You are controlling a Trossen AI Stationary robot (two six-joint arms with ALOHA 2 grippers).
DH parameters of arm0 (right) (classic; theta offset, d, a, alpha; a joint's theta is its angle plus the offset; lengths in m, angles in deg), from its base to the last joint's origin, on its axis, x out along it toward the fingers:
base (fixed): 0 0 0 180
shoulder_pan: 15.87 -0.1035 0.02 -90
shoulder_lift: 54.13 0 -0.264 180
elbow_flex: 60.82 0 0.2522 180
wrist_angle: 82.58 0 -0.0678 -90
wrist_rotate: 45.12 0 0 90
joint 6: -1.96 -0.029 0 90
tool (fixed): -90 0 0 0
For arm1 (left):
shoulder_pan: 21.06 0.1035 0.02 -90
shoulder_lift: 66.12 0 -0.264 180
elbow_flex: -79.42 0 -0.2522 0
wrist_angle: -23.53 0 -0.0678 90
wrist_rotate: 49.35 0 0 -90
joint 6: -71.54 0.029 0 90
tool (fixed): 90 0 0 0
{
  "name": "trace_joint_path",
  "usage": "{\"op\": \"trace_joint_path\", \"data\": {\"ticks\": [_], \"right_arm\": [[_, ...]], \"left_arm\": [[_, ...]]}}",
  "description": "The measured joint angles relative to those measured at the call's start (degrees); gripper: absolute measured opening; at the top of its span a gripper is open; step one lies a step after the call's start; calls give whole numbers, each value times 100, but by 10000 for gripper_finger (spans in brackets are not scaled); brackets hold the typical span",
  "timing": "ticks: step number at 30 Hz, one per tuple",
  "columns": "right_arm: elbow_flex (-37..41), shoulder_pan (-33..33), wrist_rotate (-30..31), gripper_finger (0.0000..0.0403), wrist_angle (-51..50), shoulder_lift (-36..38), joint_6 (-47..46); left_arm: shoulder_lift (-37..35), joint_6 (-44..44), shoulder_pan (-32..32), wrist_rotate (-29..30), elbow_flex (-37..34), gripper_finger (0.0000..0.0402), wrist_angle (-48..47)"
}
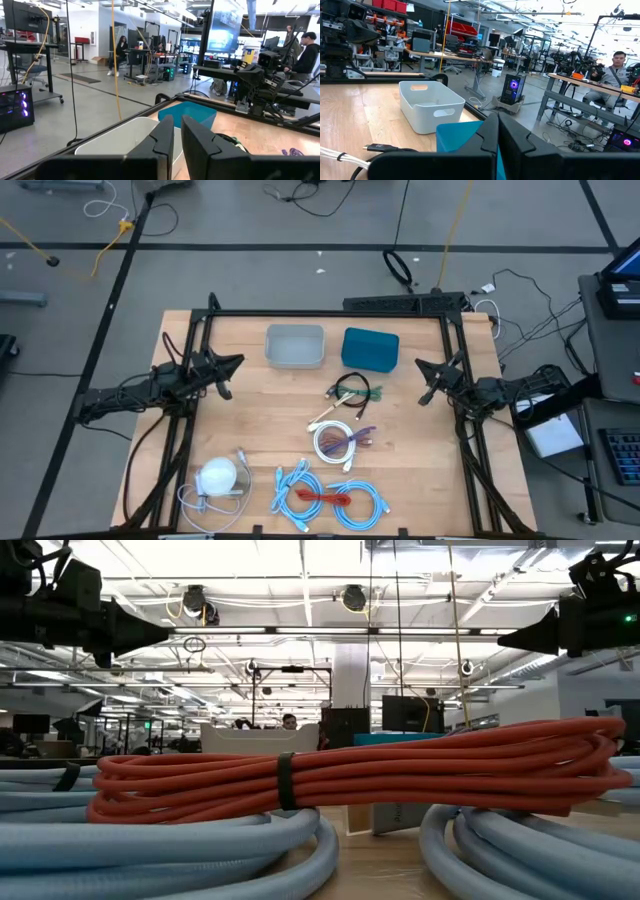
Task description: Pick & Place USB Port
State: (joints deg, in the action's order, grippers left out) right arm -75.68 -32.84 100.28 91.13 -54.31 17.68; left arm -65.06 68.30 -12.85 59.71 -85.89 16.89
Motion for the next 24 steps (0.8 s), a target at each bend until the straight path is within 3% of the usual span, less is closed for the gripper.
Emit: {"op": "trace_joint_path", "data": {"ticks": [20,22,24], "right_arm": [[2,1,0,0,1,0,0],[0,0,0,0,1,0,0],[0,0,0,0,2,0,0]], "left_arm": [[0,17,0,1,1,37,1],[0,461,-1,47,0,37,29],[-1,1468,-1,254,0,37,116]]}}
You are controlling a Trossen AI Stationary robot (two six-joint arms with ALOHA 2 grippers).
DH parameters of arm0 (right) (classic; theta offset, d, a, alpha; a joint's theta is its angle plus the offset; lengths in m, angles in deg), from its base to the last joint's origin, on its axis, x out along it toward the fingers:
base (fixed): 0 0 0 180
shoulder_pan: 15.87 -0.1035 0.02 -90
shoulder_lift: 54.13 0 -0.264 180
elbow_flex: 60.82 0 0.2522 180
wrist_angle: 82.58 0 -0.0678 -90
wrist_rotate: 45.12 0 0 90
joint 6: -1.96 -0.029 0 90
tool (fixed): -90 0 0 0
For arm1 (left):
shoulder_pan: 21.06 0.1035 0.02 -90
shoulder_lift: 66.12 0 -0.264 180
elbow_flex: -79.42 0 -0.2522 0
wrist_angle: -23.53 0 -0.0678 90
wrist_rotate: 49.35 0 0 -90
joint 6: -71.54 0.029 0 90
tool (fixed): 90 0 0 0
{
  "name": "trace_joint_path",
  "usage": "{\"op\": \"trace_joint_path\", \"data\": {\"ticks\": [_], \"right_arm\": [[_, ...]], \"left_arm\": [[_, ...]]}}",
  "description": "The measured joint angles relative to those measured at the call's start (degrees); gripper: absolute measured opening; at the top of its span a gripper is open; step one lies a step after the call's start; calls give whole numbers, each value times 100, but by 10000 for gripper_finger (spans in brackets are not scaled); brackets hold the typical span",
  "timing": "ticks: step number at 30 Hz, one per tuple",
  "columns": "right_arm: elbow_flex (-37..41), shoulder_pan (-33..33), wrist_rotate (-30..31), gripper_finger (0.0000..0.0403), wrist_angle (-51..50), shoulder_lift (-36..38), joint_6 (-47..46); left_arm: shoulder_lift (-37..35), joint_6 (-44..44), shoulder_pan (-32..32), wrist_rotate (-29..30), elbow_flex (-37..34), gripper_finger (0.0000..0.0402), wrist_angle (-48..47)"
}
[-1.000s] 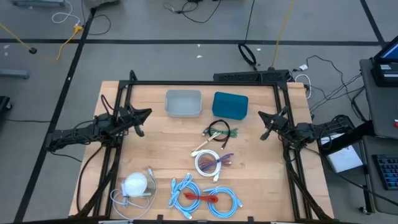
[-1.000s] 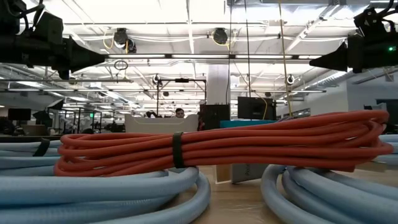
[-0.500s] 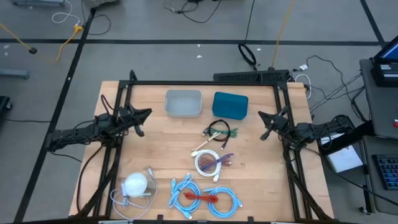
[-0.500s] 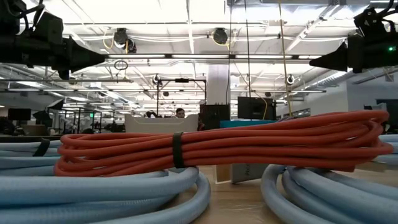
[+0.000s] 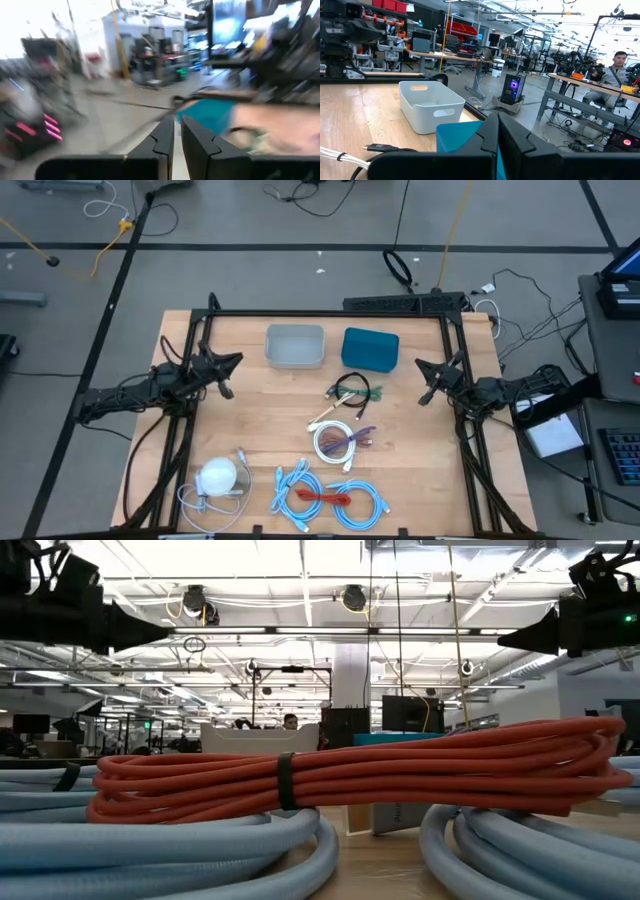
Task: Pick & Place USB Port
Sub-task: Put the right blue hdmi cable into the gray bin
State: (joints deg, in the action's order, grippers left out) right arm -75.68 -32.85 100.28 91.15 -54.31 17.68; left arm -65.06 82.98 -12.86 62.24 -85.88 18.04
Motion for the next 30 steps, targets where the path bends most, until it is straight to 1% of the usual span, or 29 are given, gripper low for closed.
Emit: {"op": "trace_joint_path", "data": {"ticks": [1,3,4,6,9,12,15,17,24,30], "right_arm": [[0,0,0,0,-2,0,0],[1,1,0,0,-1,1,0],[0,1,0,0,-1,0,0],[1,2,0,0,-2,2,0],[1,0,0,0,0,1,0],[2,0,0,0,-2,0,0],[1,1,0,0,-1,0,0],[2,1,0,0,-2,1,1],[1,1,0,0,-2,1,0],[1,1,0,0,-2,1,0]], "left_arm": [[-1,504,0,105,1,37,38],[-1,1195,2,186,2,37,59],[-1,1402,2,187,0,37,69],[-1,1535,2,189,0,37,100],[-1,1391,2,184,0,37,119],[1,1310,7,90,0,37,547],[1,441,7,17,0,37,1096],[1,225,14,7,2,37,1253],[5,767,13,-7,2,37,1537],[5,660,13,-7,1,37,1555]]}}
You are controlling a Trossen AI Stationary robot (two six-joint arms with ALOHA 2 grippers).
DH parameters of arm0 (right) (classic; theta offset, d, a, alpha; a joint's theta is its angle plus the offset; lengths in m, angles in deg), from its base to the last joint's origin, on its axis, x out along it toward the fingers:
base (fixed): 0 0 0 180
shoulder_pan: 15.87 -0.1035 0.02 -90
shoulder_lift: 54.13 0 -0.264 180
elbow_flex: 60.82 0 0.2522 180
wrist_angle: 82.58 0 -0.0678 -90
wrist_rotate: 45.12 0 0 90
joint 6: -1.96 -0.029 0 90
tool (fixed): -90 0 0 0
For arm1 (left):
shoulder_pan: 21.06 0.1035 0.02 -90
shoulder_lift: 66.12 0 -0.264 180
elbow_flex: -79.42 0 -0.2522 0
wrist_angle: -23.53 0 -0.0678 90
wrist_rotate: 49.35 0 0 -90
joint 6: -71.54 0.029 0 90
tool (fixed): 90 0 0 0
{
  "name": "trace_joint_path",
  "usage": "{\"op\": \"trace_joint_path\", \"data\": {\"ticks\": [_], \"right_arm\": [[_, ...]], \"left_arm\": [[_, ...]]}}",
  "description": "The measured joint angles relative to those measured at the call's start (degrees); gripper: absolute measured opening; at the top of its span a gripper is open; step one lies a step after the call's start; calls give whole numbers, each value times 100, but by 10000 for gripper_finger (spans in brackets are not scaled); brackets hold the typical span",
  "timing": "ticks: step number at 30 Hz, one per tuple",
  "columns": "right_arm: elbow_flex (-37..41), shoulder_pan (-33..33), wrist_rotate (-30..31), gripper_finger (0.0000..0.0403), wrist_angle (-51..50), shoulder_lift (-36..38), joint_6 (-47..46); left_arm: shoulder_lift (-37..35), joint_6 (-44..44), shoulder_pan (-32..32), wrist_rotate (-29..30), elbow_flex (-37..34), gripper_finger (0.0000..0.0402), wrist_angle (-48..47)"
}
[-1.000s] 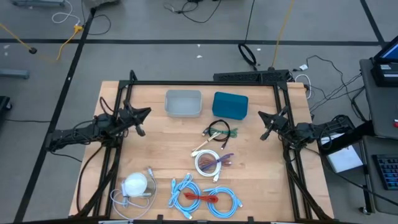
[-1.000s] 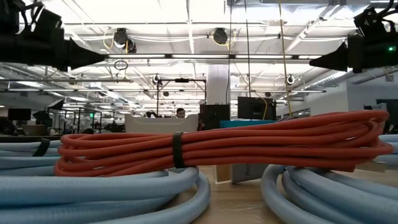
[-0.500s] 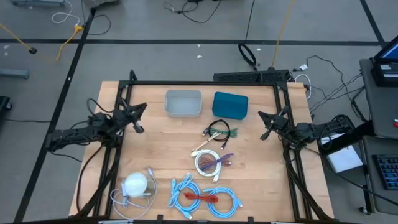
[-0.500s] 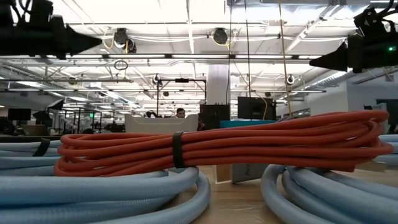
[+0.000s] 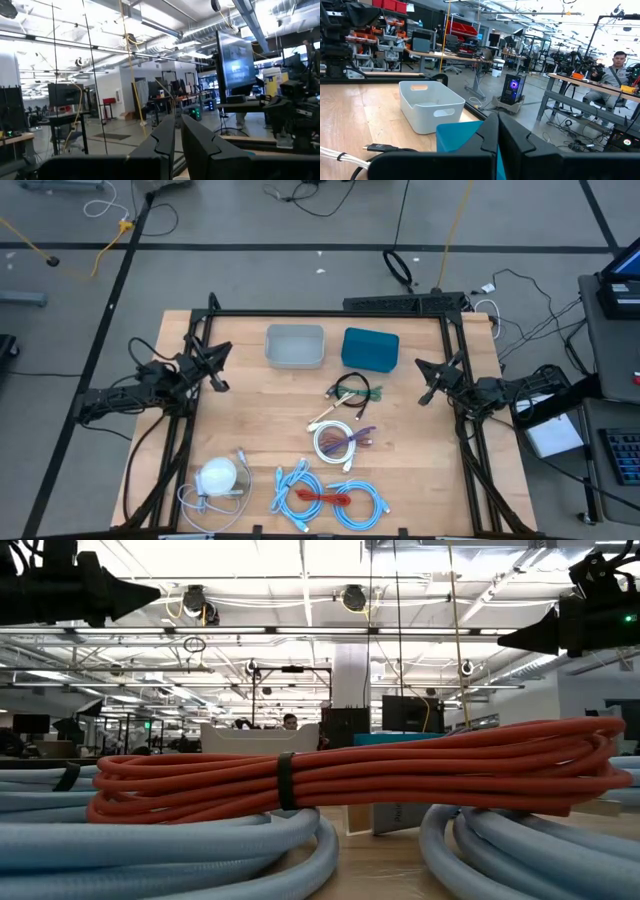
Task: Pick & Place USB Port
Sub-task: Put the right blue hdmi cable into the gray bin
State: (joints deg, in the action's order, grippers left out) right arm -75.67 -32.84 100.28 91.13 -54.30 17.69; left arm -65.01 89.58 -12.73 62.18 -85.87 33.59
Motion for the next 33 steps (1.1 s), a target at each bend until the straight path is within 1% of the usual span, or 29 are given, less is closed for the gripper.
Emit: {"op": "trace_joint_path", "data": {"ticks": [4,6,9,13,17,21,25,27,30,32,33], "right_arm": [[1,1,0,0,1,0,0],[-1,1,0,0,0,1,0],[-1,0,-11,0,49,0,5],[1,-1,-15,0,585,-1,-50],[1,1,-15,0,1579,-1,-493],[1,1,-15,0,2868,1,-551],[2,1,-13,0,3562,1,-1029],[4,5,-13,0,4021,-1,-1201],[4,17,-52,0,4926,-1,-1182],[-58,15,-456,0,5148,-6,-887],[-162,14,-687,0,5006,-44,-695]], "left_arm": [[0,331,0,100,0,37,-15],[0,453,0,297,0,37,-10],[0,403,0,669,0,37,-14],[0,394,0,726,0,37,-10],[0,-70,0,748,0,37,-47],[0,-514,0,751,0,37,9],[2,-829,0,699,0,37,12],[0,-1006,-2,663,0,37,-167],[2,-1443,0,668,0,37,-785],[2,-1785,0,685,0,37,-1130],[2,-1957,0,685,-2,37,-1235]]}}
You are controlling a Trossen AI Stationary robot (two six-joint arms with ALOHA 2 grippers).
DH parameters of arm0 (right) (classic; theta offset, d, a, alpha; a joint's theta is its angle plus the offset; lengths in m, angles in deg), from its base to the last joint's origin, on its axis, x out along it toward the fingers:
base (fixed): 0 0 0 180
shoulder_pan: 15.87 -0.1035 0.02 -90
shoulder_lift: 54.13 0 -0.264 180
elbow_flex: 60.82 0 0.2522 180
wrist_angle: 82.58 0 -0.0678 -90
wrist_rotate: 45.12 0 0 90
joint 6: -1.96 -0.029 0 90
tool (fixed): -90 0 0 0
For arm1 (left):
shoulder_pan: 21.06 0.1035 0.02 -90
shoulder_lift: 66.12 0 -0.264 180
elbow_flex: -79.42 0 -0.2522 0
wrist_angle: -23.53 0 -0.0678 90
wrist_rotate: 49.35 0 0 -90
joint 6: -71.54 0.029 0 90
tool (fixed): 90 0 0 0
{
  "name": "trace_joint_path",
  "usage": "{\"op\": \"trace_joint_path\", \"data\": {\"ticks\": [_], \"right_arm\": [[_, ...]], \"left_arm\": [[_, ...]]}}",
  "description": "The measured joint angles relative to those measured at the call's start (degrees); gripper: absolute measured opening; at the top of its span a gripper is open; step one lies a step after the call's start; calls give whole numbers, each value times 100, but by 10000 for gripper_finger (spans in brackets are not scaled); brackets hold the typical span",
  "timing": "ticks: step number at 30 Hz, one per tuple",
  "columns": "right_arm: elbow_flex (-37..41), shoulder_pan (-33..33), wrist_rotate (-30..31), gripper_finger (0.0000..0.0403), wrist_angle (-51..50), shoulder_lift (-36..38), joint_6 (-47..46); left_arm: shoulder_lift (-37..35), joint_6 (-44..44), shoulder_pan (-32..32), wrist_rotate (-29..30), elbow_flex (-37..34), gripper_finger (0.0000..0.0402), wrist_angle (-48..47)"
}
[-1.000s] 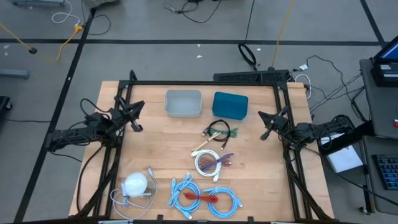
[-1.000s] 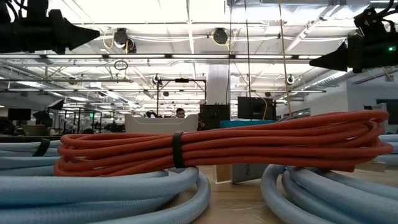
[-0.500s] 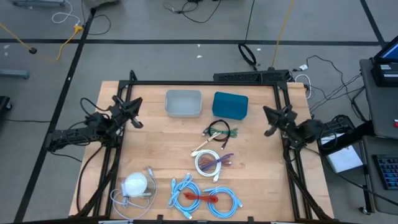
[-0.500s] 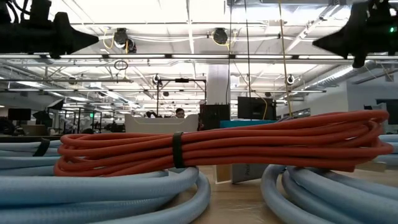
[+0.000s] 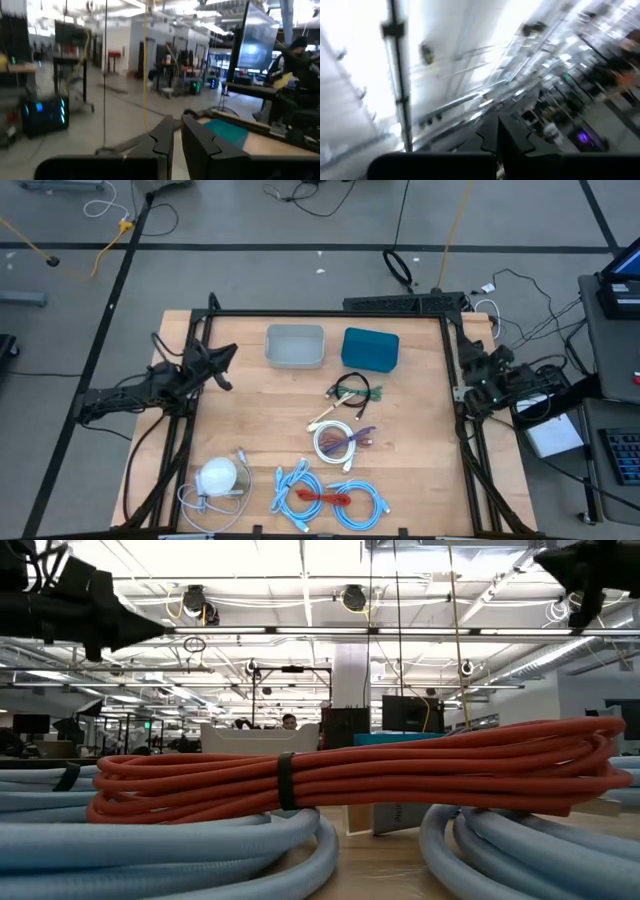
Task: Pick & Place USB Port
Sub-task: Put the right blue hdmi cable into the gray bin
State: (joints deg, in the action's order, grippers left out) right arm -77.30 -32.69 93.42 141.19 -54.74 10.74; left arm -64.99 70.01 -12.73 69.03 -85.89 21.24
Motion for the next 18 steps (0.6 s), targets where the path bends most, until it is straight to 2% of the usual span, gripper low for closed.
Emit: {"op": "trace_joint_path", "data": {"ticks": [4,8,10,14,16,18], "right_arm": [[-743,4,-176,0,-2186,-604,232],[-1449,82,86,0,-3134,-1849,143],[-1609,113,86,0,-3182,-2584,301],[-1825,192,80,0,-2476,-3877,1112],[-1828,327,80,0,-1886,-4526,1169],[-1828,567,84,0,-1603,-5093,972]], "left_arm": [[0,-368,0,-159,0,37,168],[0,-115,0,-583,161,37,524],[0,226,0,-740,419,37,455],[139,984,0,-772,998,37,-122],[322,1260,-4,-512,1230,37,-601],[604,1324,-3,174,1384,37,-1073]]}}
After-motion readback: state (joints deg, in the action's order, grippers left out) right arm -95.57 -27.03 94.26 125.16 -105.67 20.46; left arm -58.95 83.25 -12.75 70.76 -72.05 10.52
